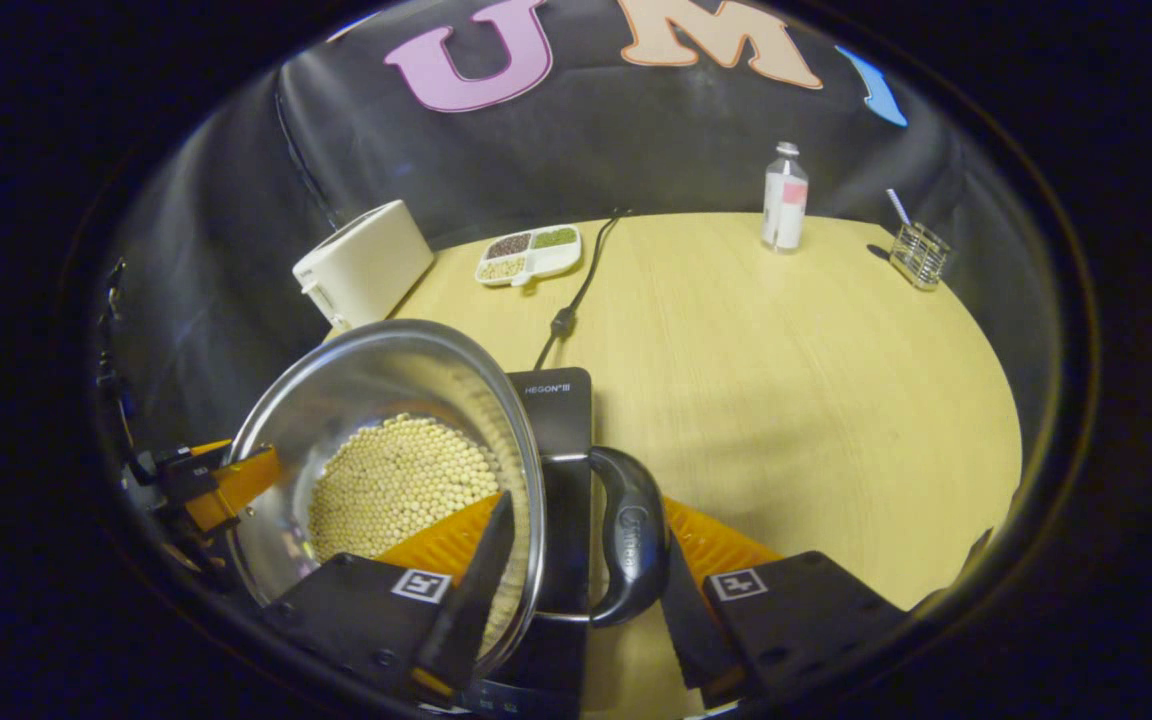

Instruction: First push the handle of the pot to place it horizontally, then grasp the pot with both hands and set it on the induction cooktop.

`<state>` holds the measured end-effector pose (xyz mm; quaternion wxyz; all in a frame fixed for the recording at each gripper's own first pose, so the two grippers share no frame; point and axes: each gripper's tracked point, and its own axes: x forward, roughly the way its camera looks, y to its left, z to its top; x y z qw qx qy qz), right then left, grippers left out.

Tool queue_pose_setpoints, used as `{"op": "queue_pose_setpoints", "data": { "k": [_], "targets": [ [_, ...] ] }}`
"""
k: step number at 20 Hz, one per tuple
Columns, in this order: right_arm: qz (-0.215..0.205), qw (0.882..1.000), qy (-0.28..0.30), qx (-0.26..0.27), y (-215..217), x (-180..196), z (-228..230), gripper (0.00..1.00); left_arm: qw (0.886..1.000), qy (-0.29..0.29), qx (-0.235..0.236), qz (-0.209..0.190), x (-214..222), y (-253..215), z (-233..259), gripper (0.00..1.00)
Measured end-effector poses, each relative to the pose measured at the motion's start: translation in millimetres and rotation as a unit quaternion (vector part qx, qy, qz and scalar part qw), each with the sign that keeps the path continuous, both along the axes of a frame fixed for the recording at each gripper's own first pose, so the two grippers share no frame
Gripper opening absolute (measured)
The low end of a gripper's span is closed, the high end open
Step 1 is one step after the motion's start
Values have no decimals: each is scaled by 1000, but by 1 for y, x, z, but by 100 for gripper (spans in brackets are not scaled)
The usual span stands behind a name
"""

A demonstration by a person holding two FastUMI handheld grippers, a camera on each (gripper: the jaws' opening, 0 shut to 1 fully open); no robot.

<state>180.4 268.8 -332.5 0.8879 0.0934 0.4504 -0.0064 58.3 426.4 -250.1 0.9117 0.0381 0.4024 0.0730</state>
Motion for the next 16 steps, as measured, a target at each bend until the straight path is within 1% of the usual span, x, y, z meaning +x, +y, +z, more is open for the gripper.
{"op": "queue_pose_setpoints", "data": {
  "k": [1, 2, 3, 4, 6, 7, 10, 11, 12, 13, 14, 16],
  "targets": [
    [4, 1000, 0, 0, 1, -1, 1, 89, 1000, -4, -4, -1, 2, -2, 0, 81],
    [7, 1000, -1, -1, 2, -2, 2, 100, 1000, -9, -3, 0, 3, -7, 0, 90],
    [6, 1000, -3, -2, 2, -1, 2, 98, 1000, -14, 2, -4, 4, -6, 3, 100],
    [4, 1000, -7, -2, 1, 0, 4, 95, 1000, -16, 8, -7, 5, -5, 5, 99],
    [-2, 1000, -19, 1, -3, 5, 10, 95, 999, -25, 22, -12, 10, -6, 11, 100],
    [-4, 1000, -25, 3, -3, 7, 15, 100, 999, -37, 32, -11, 13, -4, 18, 100],
    [-9, 998, -56, 10, -7, 15, 34, 100, 994, -83, 60, -24, 25, -5, 44, 99],
    [-9, 997, -73, 9, -10, 18, 44, 94, 992, -104, 68, -32, 30, -9, 55, 99],
    [-7, 996, -93, 7, -11, 23, 56, 100, 988, -125, 76, -42, 35, -14, 68, 99],
    [-2, 994, -112, 6, -13, 24, 70, 94, 984, -149, 89, -50, 40, -19, 83, 99],
    [3, 991, -131, 8, -14, 27, 85, 100, 979, -168, 104, -57, 41, -23, 97, 99],
    [11, 984, -175, 15, -19, 28, 121, 100, 969, -206, 125, -63, 43, -37, 130, 98]
  ]
}}
